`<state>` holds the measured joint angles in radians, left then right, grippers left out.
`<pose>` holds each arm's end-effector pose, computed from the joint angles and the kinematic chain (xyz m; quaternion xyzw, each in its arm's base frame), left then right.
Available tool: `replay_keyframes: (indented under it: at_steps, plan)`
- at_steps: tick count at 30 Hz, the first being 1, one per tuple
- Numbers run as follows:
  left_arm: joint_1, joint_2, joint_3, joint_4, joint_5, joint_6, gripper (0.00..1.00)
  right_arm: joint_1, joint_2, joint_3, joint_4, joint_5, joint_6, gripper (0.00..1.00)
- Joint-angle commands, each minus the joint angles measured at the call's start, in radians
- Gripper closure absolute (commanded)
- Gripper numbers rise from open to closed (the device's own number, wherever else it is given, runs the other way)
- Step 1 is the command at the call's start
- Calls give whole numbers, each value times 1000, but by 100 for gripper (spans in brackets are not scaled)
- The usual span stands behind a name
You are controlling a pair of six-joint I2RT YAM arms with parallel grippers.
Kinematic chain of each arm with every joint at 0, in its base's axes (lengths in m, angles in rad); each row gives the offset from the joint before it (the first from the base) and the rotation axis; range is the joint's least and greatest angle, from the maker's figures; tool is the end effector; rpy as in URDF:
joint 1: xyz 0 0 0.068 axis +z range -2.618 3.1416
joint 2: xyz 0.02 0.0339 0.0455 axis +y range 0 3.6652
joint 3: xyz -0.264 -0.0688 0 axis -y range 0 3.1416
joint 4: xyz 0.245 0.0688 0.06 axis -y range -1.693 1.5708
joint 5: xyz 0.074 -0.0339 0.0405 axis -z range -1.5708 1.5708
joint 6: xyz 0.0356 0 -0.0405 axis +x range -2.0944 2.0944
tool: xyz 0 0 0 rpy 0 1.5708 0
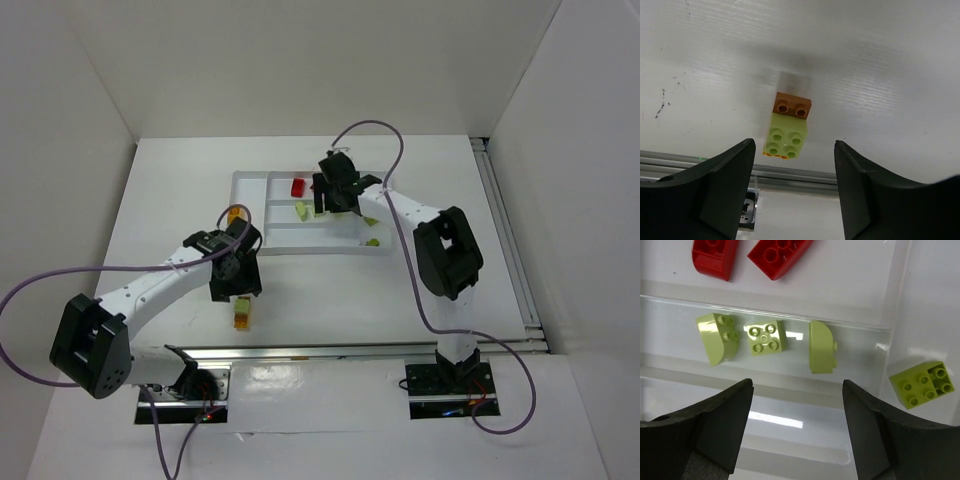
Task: Sort the legos into containers by color
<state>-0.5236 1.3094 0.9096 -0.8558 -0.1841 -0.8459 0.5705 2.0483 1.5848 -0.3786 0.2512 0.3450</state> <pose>0.2064 -0.1117 0.2248 -0.1720 0.9684 -0.0285 0.1785 0.3915 0.2407 0.2112 -0.0599 0.9261 0.0512 0.3689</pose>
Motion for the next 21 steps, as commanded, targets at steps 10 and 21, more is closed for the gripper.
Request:
replay_keyframes:
  at_steps: [10,21]
  plan:
    - [-15,5,-72,29,23,-45,29,-3,-195,-54,12,46,6,21]
    - [-15,5,-81,58,23,-36,46,-3,-195,-63,12,56,15,21]
